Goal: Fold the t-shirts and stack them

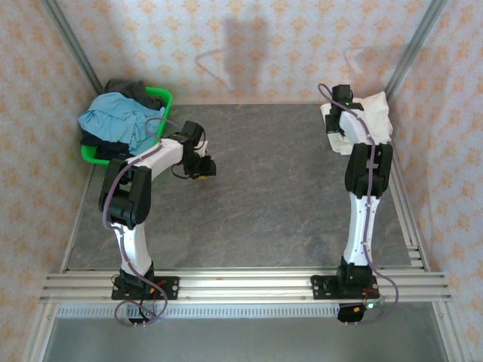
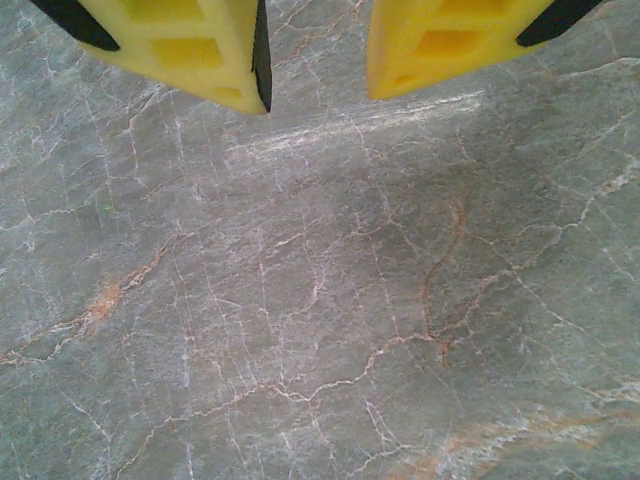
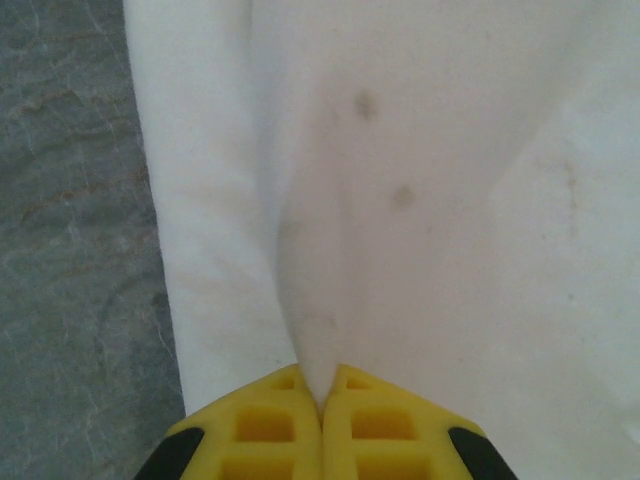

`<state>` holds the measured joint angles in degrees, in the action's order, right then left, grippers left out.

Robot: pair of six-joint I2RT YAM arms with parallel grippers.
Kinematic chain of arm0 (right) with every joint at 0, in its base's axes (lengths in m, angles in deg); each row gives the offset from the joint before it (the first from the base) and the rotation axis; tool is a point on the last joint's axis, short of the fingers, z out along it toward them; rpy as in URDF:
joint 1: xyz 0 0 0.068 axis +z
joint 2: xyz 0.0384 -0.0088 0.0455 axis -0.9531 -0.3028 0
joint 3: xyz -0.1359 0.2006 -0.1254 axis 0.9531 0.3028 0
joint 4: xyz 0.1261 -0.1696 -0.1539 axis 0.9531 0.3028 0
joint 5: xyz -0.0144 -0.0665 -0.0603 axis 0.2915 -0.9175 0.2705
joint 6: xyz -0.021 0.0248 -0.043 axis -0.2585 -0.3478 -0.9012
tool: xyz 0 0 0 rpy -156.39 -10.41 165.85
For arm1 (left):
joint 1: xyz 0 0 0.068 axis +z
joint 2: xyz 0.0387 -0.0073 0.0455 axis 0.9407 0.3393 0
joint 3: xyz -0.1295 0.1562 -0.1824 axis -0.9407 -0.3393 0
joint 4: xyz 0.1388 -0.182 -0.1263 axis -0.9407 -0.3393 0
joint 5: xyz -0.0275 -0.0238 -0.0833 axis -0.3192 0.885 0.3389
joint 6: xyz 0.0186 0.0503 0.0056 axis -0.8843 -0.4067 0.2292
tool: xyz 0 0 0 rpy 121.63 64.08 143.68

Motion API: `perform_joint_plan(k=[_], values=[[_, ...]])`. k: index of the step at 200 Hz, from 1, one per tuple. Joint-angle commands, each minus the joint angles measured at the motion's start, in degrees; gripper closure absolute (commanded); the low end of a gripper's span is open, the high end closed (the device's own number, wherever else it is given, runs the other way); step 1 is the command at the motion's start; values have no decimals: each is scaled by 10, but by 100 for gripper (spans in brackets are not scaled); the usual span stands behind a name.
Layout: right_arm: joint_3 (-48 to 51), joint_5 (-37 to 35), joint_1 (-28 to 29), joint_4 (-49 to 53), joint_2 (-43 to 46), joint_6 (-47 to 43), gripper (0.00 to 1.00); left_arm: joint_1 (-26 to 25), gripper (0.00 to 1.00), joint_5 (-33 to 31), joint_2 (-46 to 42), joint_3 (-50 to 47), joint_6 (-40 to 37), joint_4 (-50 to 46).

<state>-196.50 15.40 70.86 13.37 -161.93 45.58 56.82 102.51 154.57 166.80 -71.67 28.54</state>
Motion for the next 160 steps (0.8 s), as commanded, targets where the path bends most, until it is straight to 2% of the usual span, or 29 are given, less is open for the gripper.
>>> perform_joint_plan(k=[1,29,47,88,98,115,129,149,160], values=[[52,-18,2,-28,97,-8,100,7,69,7,-11,-4,-16,9],[140,22,-1,-91,145,-14,100,8,69,11,-8,-8,-18,13],[163,27,-2,-101,148,-7,100,10,69,15,-5,-7,-19,14],[285,118,-22,-197,220,23,100,13,70,19,-4,-10,-21,16],[301,146,-27,-203,230,11,100,14,70,20,-3,-10,-22,16],[338,148,-30,-211,243,-6,100,15,70,21,-1,-11,-22,17],[381,186,-38,-233,256,-18,100,15,70,22,0,-13,-23,19],[379,202,-44,-205,243,-38,100,17,70,25,2,-12,-23,20],[335,202,-44,-140,216,-47,88,16,70,26,3,-12,-23,21]])
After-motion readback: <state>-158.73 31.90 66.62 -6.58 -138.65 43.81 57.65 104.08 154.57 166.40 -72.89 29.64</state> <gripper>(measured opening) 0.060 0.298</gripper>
